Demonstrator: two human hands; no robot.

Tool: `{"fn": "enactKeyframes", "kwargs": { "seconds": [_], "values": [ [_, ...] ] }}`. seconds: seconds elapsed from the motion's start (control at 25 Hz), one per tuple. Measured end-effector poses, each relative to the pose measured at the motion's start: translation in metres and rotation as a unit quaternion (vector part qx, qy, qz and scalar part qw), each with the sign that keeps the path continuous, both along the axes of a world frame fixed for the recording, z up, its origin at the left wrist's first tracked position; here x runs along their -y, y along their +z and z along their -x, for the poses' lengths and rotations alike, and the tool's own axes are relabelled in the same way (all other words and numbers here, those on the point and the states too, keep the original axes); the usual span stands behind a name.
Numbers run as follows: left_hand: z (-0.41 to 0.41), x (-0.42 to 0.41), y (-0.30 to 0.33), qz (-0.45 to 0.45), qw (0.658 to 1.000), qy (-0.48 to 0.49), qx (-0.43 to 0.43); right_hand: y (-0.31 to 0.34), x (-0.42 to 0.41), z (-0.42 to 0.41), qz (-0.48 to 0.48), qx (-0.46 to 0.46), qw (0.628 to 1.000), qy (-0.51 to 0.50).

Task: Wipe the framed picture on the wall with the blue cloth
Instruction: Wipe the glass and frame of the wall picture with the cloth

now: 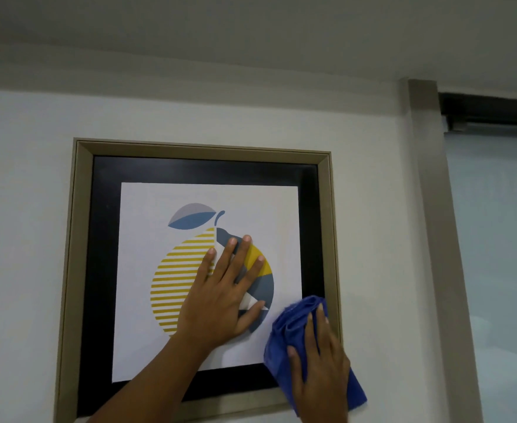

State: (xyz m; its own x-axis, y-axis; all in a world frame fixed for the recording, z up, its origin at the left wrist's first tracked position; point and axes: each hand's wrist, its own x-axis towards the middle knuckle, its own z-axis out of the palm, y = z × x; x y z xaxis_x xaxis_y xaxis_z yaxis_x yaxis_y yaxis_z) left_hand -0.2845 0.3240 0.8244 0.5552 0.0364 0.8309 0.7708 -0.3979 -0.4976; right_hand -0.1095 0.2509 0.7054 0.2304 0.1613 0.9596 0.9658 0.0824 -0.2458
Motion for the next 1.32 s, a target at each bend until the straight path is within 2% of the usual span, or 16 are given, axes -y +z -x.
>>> {"fn": "enactKeyframes", "kwargs": {
  "seconds": [0.08, 0.2, 0.4, 0.52, 0.68, 0.84, 0.92, 1.16, 1.24, 1.32],
  "values": [
    [0.001, 0.001, 0.001, -0.001, 1.000, -0.005, 0.001, 0.002, 0.004, 0.002, 0.025, -0.019, 0.999, 0.006],
    [0.002, 0.002, 0.000, -0.007, 1.000, -0.027, 0.004, 0.048, 0.005, 0.003, 0.025, -0.027, 0.999, 0.032],
    [0.003, 0.000, -0.002, -0.015, 0.999, -0.030, 0.008, 0.216, -0.014, 0.002, -0.079, -0.038, 0.996, 0.022],
    [0.003, -0.001, -0.001, -0.024, 0.999, -0.028, 0.013, 0.255, -0.027, 0.001, -0.146, -0.049, 0.988, 0.030],
    [0.000, -0.006, -0.003, -0.036, 0.999, -0.021, 0.010, 0.196, -0.032, -0.002, -0.133, -0.008, 0.991, 0.018],
    [0.000, -0.004, -0.002, -0.042, 0.999, -0.026, 0.018, 0.053, -0.022, 0.011, -0.049, -0.041, 0.997, 0.031],
    [0.001, -0.002, -0.002, -0.043, 0.999, -0.012, 0.011, 0.007, -0.014, 0.014, -0.009, -0.057, 0.998, 0.025],
    [0.000, -0.003, -0.001, -0.041, 0.999, -0.025, 0.011, 0.016, -0.022, 0.051, 0.017, -0.117, 0.993, 0.009],
    [0.000, -0.002, 0.000, -0.042, 0.999, -0.023, 0.011, 0.011, -0.026, 0.051, 0.015, -0.108, 0.994, 0.013],
    [0.002, -0.003, -0.001, -0.040, 0.999, -0.027, 0.013, 0.007, -0.025, 0.035, 0.016, -0.058, 0.998, 0.009]
  ]
}}
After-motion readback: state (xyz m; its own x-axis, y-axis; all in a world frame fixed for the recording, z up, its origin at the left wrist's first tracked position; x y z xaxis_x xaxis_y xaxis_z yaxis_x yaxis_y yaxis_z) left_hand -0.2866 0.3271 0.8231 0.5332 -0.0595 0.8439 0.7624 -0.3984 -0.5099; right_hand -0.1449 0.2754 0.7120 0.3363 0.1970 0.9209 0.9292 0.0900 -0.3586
